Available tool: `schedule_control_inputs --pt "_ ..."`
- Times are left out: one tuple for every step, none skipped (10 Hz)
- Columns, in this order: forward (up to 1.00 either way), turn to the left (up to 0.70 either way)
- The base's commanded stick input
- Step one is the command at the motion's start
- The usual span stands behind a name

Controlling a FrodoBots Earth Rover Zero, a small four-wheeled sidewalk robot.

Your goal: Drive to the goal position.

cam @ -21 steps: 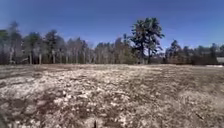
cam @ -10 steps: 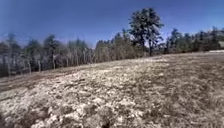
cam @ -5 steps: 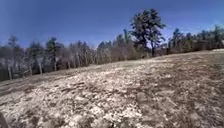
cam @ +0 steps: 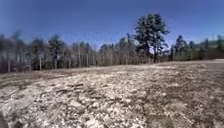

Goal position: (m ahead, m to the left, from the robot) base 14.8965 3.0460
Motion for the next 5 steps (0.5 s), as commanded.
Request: schedule_control_inputs --pt "0.70 0.00" --pt "0.70 0.00" --pt "0.70 0.00" --pt "0.70 0.00" --pt "0.70 0.00"
